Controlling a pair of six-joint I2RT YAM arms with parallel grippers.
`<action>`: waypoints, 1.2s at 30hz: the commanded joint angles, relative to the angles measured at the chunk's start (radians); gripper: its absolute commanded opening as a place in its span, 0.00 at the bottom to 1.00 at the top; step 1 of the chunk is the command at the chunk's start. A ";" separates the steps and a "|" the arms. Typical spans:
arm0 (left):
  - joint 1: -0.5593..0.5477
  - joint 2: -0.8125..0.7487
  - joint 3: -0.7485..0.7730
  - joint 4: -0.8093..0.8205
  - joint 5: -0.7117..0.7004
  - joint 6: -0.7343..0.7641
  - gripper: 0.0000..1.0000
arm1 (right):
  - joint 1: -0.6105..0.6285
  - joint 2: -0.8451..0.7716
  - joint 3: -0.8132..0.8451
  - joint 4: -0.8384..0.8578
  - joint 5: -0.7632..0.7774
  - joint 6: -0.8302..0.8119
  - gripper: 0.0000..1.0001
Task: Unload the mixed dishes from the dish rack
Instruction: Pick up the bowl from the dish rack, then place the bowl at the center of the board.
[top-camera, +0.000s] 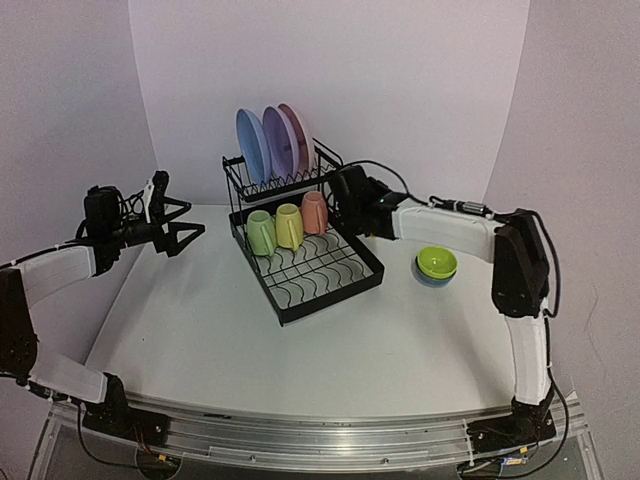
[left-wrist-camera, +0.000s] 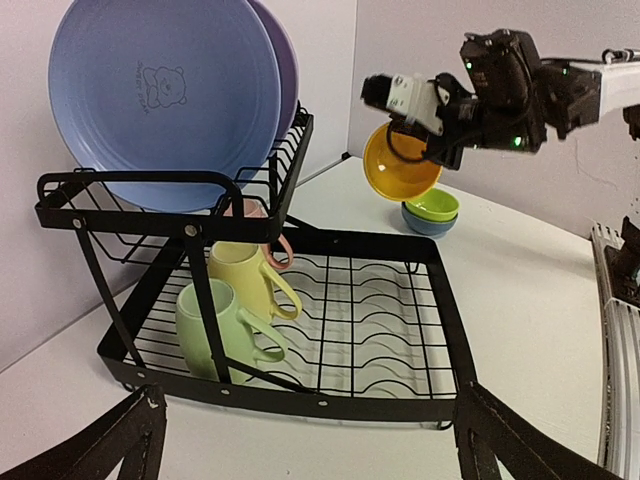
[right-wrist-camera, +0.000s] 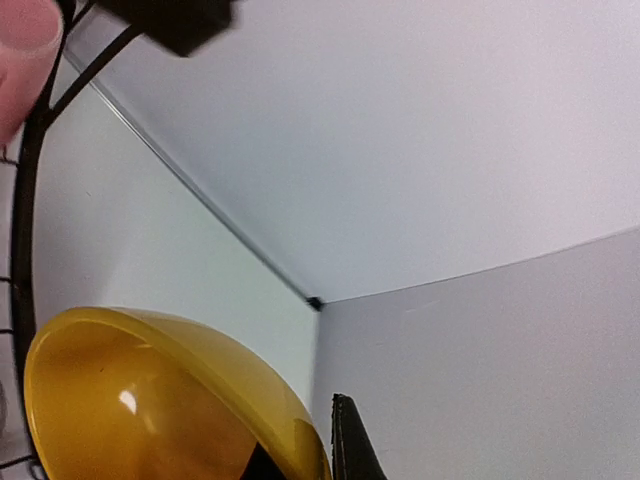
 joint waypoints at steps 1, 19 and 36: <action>0.004 -0.025 -0.001 0.013 0.018 0.002 1.00 | -0.159 -0.233 -0.036 -0.587 -0.378 0.867 0.00; 0.005 -0.021 0.004 -0.024 0.032 0.020 1.00 | -0.633 -0.395 -0.454 -0.447 -1.156 1.474 0.00; 0.006 -0.008 0.018 -0.029 0.017 0.001 1.00 | -0.646 -0.236 -0.388 -0.392 -1.055 1.341 0.00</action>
